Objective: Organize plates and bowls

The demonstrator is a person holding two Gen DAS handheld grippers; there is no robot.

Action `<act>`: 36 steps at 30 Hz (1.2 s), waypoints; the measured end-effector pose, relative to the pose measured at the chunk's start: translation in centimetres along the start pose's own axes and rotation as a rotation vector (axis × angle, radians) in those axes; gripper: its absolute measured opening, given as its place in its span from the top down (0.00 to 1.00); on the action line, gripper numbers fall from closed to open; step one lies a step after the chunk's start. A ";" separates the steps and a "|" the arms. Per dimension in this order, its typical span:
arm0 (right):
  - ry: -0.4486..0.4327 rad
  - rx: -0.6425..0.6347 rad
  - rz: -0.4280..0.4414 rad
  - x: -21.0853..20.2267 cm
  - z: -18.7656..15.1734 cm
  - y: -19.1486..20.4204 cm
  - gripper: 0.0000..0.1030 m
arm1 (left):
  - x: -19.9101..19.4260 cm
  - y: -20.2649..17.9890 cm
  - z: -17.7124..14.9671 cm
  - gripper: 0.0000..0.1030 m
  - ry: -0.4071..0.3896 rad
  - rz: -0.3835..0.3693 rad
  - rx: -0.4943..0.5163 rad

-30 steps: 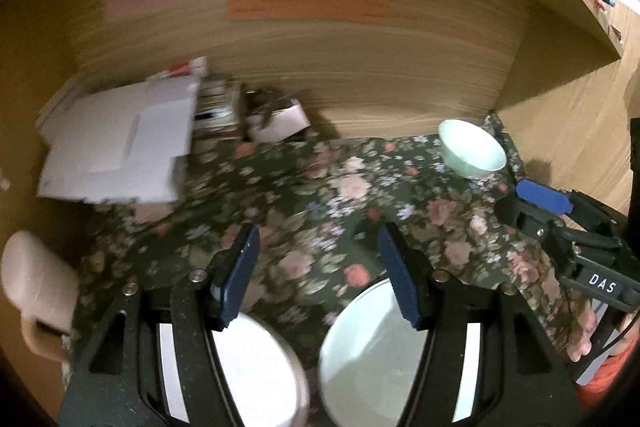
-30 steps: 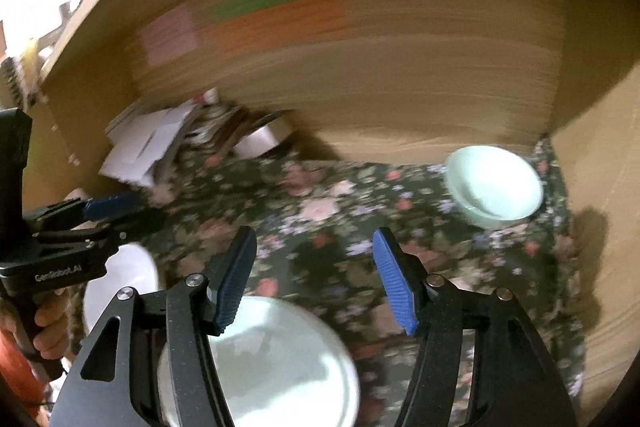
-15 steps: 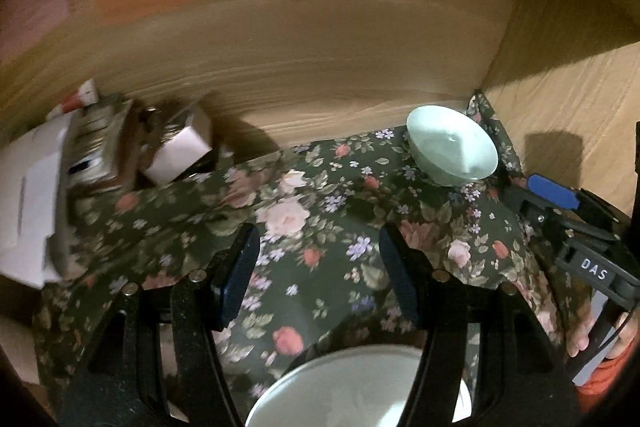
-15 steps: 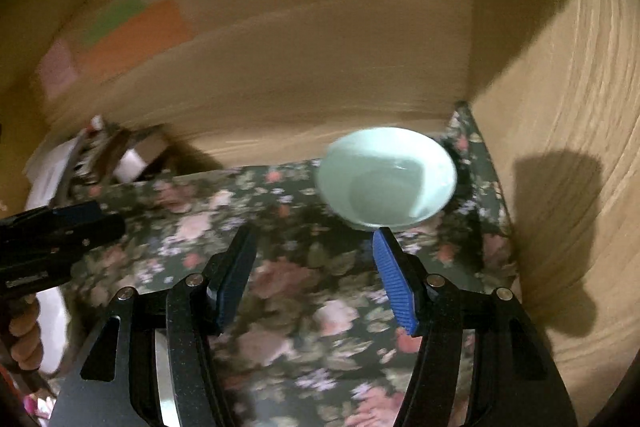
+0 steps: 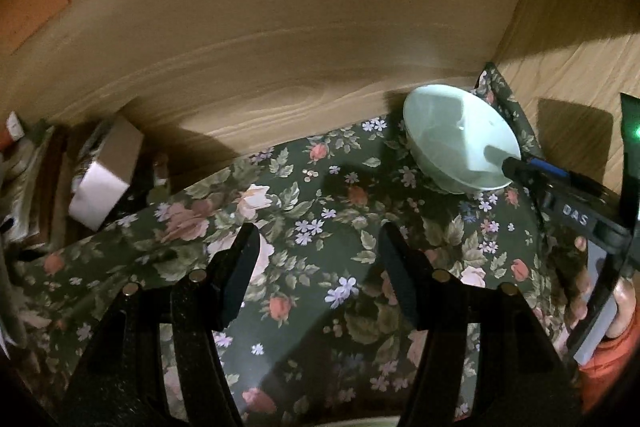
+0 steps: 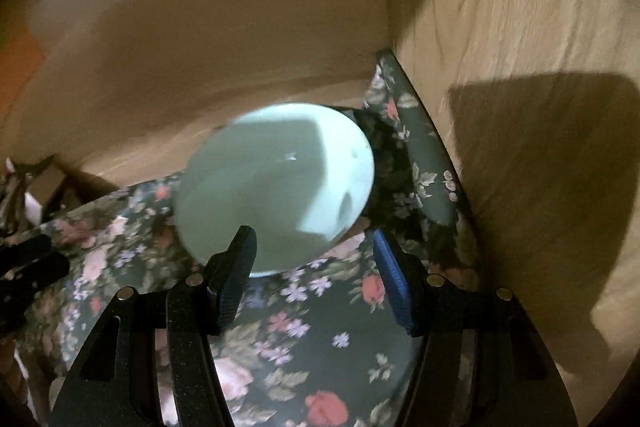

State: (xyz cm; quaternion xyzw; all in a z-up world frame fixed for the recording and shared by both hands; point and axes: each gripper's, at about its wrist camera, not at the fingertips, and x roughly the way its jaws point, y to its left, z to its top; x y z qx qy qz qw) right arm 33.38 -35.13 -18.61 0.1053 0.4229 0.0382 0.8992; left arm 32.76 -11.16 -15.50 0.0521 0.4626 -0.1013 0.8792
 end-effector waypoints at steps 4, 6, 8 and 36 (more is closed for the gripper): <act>0.026 0.001 -0.013 1.3 0.2 -0.4 0.56 | 0.9 -0.1 0.1 0.40 0.013 -0.001 0.002; 0.028 0.007 -0.009 1.8 0.4 -0.6 0.58 | 1.2 -0.1 0.1 0.40 0.017 -0.002 0.004; 0.038 0.009 0.010 2.2 0.4 -0.7 0.66 | 1.3 -0.1 0.1 0.40 0.016 -0.002 0.005; 0.196 -0.223 0.263 -3.2 -7.5 4.9 0.78 | 2.2 -1.4 -3.2 0.40 0.115 -0.028 0.007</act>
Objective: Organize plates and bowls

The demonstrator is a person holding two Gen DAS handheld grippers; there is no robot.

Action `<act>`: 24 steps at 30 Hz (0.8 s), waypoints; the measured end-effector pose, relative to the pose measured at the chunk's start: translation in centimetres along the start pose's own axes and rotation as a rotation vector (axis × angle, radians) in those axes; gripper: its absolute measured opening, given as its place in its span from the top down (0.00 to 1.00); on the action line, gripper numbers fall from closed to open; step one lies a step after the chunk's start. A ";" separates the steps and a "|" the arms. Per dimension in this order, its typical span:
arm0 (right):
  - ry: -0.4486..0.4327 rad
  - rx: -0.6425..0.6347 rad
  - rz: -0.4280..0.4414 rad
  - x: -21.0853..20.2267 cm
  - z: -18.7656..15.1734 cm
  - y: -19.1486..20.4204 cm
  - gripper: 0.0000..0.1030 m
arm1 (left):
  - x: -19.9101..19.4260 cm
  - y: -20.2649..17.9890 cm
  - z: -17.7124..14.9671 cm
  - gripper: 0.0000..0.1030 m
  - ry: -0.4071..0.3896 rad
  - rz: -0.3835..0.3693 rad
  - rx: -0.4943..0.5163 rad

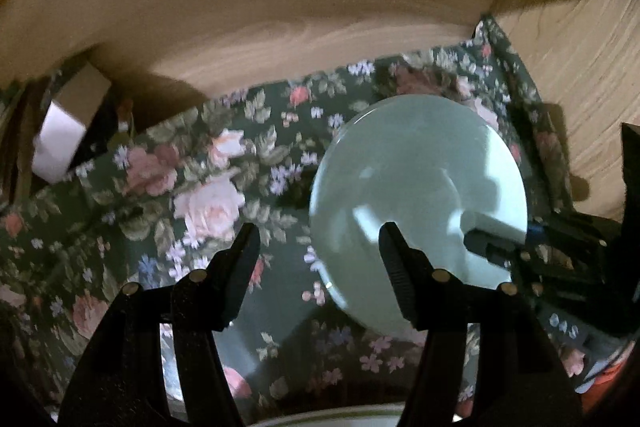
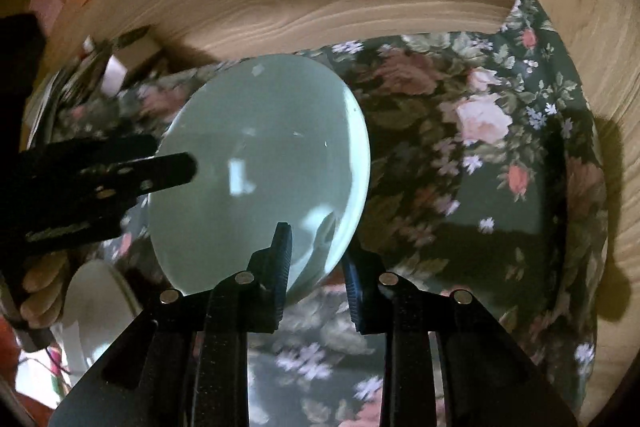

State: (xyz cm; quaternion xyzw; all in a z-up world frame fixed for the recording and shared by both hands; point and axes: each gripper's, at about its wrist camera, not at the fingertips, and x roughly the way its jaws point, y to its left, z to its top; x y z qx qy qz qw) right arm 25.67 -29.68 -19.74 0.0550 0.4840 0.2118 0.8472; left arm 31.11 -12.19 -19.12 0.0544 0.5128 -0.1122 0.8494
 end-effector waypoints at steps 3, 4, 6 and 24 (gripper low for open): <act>-0.028 -0.018 -0.044 -0.6 -0.4 0.4 0.73 | 0.5 -0.1 -0.7 0.40 0.014 0.015 0.012; -0.039 -0.014 -0.060 -0.4 -0.3 0.7 0.73 | 0.7 -0.1 -0.9 0.40 0.024 0.017 0.017; -0.056 -0.010 -0.087 -0.3 0.1 0.9 0.73 | 1.1 -0.2 -1.2 0.43 0.041 0.001 0.019; -0.074 0.085 -0.036 2.8 1.2 0.9 0.75 | 2.1 -1.4 -1.6 0.80 0.052 -0.017 0.065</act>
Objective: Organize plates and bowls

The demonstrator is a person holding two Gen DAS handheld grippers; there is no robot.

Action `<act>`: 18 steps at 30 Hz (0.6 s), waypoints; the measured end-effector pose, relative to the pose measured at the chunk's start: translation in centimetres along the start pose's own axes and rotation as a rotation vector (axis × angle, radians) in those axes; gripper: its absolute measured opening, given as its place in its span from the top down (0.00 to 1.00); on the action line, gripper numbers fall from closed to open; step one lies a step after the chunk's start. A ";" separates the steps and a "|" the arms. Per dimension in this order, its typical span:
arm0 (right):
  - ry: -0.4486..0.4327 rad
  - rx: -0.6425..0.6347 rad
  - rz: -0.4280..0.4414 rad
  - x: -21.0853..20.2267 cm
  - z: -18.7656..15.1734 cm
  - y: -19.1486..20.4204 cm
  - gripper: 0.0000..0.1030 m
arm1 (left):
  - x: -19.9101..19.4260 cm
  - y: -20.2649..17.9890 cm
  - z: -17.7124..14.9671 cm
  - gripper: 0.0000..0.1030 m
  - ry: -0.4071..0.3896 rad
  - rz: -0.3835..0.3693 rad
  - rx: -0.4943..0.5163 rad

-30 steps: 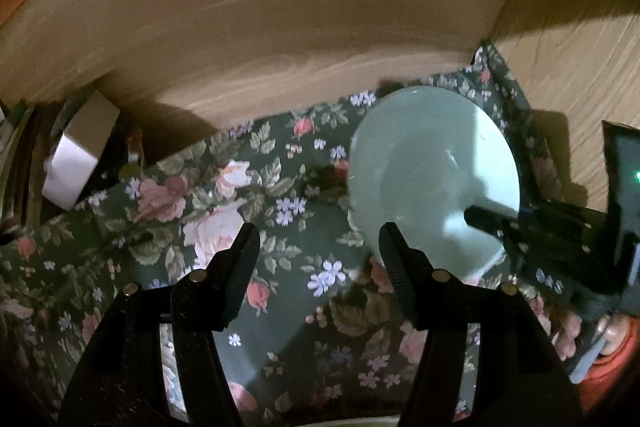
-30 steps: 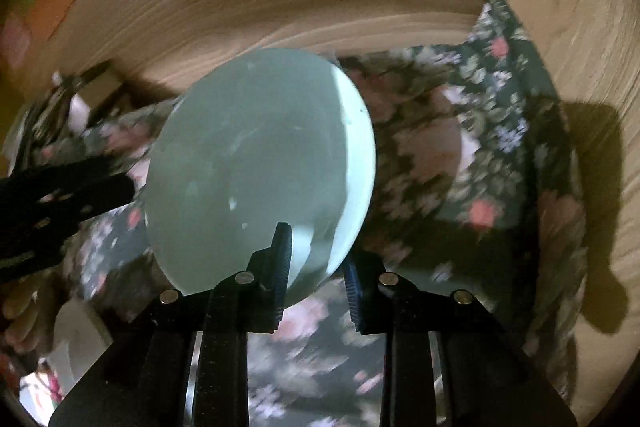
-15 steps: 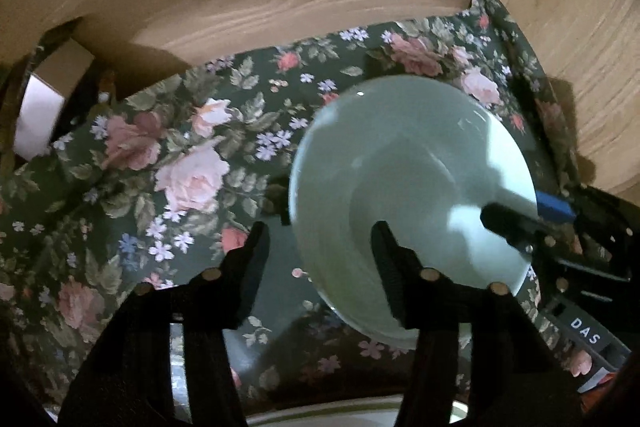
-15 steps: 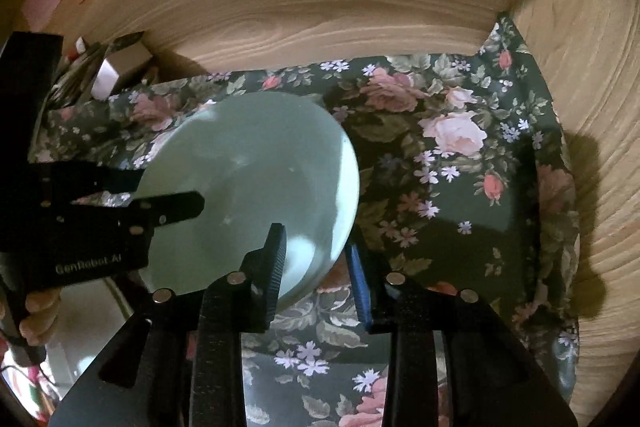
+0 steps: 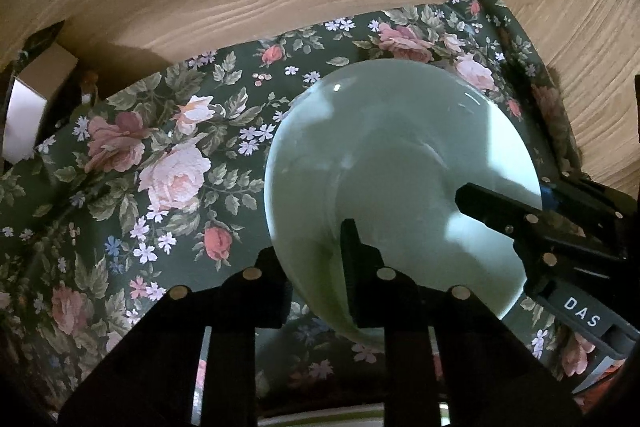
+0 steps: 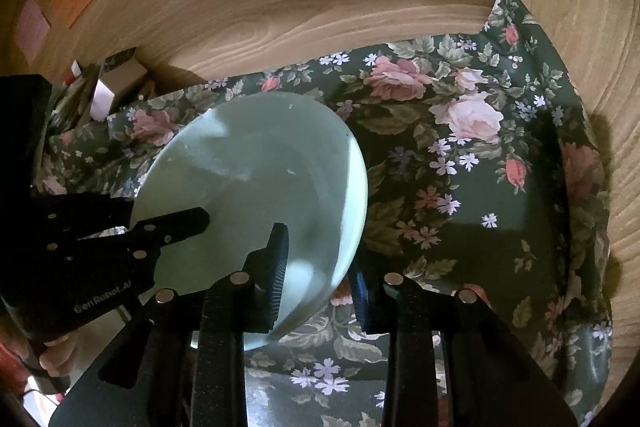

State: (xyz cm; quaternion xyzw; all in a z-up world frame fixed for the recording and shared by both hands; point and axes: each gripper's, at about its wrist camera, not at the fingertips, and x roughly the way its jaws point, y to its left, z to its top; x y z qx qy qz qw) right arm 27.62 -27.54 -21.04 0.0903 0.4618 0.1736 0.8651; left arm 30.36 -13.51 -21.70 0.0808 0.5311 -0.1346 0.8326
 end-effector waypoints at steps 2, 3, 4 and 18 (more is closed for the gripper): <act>-0.009 0.002 0.004 -0.5 0.0 0.0 0.75 | -0.6 -0.1 -0.2 0.80 -0.024 0.014 0.014; -0.019 0.001 0.007 -0.9 0.0 0.1 0.75 | -1.0 -0.2 -0.2 0.80 -0.035 0.018 0.020; -0.029 -0.002 0.009 -1.3 0.0 0.1 0.75 | -1.2 -0.2 -0.3 0.80 -0.042 0.021 0.022; -0.175 -0.053 0.014 -7.3 0.0 2.9 0.75 | -7.9 0.0 -1.6 0.80 -0.188 0.011 -0.001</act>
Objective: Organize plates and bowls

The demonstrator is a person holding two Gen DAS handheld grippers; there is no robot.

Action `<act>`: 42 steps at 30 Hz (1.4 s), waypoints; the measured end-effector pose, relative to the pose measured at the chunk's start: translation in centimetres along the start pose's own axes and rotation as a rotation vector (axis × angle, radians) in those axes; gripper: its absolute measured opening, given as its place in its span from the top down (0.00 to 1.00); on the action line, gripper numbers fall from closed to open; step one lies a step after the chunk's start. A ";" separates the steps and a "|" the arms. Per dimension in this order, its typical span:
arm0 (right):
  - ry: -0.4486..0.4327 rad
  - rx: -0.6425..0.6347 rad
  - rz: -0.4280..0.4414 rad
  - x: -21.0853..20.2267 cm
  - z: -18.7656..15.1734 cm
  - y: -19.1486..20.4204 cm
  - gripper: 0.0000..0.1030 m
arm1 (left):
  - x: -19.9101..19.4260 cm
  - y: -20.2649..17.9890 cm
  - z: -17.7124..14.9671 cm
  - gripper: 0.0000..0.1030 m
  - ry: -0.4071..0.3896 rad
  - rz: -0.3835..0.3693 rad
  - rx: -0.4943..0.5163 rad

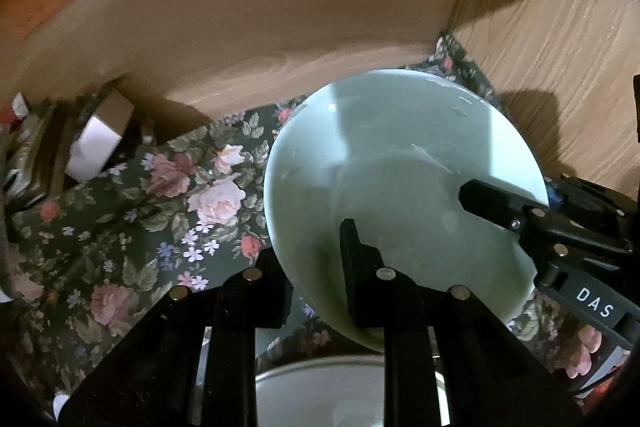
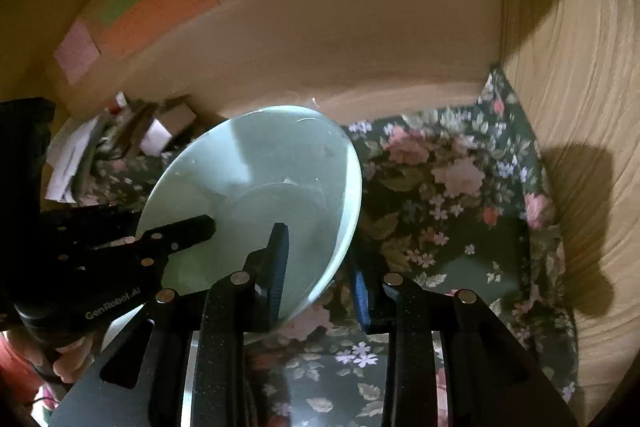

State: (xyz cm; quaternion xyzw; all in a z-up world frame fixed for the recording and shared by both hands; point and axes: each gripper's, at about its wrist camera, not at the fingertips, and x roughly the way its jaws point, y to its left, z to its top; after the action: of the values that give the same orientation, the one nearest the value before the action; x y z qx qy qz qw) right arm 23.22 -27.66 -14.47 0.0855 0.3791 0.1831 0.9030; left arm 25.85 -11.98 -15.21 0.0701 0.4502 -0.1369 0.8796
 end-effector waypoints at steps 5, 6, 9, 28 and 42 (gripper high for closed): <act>-0.043 -0.018 0.010 -2.1 0.0 1.2 0.75 | -2.6 -0.1 -0.5 0.80 -0.054 -0.003 -0.017; -0.050 -0.023 0.011 -2.4 0.0 1.5 0.75 | -3.0 -0.1 -0.6 0.80 -0.061 -0.002 -0.019; -0.069 -0.037 0.017 -3.3 0.0 2.4 0.75 | -4.3 0.2 -1.1 0.80 -0.085 -0.003 -0.028; -0.107 -0.133 0.075 -5.9 -1.9 8.7 0.75 | -11.4 3.9 -6.5 0.80 -0.168 0.028 -0.111; -0.082 -0.196 0.156 -5.4 -3.8 13.6 0.75 | -14.6 7.8 -11.5 0.80 -0.183 0.073 -0.198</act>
State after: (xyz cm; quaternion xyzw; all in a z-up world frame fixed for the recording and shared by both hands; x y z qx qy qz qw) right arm 13.39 -17.24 -9.65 0.0334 0.3142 0.2853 0.9049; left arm 11.20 0.92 -10.14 -0.0137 0.3765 -0.0653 0.9240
